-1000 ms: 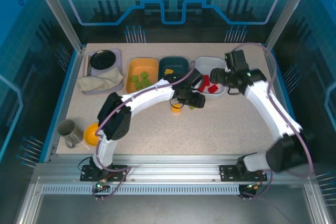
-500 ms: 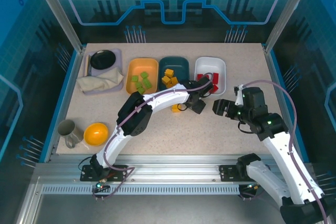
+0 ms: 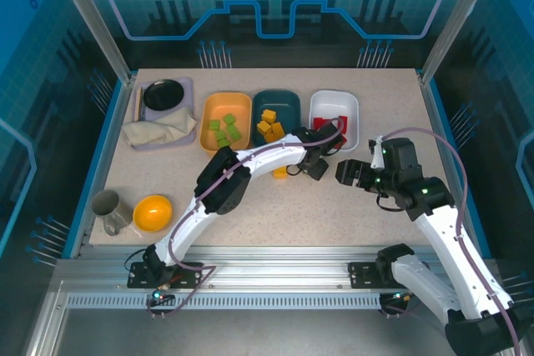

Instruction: Sort the legos into containers by color

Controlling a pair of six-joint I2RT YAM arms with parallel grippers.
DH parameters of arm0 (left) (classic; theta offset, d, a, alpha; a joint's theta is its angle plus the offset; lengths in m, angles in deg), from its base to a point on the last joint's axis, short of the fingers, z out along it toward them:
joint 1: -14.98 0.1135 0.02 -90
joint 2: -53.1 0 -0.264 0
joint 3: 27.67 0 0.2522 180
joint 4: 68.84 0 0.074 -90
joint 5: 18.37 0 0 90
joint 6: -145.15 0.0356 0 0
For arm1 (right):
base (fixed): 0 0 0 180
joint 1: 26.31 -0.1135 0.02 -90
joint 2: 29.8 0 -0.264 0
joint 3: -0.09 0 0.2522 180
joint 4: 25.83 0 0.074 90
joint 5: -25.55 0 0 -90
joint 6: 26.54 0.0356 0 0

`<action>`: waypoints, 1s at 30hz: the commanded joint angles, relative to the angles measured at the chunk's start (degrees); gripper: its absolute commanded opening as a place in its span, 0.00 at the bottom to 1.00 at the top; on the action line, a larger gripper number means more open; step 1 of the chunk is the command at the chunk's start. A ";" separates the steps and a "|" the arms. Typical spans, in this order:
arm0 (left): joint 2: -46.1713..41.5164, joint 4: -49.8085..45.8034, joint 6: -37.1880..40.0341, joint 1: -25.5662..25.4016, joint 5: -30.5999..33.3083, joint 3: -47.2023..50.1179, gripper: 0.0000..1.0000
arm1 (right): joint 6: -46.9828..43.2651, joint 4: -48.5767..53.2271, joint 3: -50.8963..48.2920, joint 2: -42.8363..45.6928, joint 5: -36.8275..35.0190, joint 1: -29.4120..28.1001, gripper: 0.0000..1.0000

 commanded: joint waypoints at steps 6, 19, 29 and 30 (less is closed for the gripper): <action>2.58 -2.95 -0.77 -0.38 -3.11 -2.47 0.46 | -0.83 2.27 1.45 -0.08 0.53 -0.31 0.88; -5.67 -2.49 -7.42 -1.11 -3.53 2.12 0.24 | -2.18 2.86 2.90 1.49 0.60 0.01 0.86; -24.95 -5.27 -14.86 4.82 -3.71 11.81 0.25 | -6.42 -3.60 2.09 0.33 7.04 -2.91 0.85; -26.42 -5.37 -15.53 6.99 -4.41 13.04 0.25 | -6.51 -5.43 2.09 -0.51 7.34 -4.33 0.84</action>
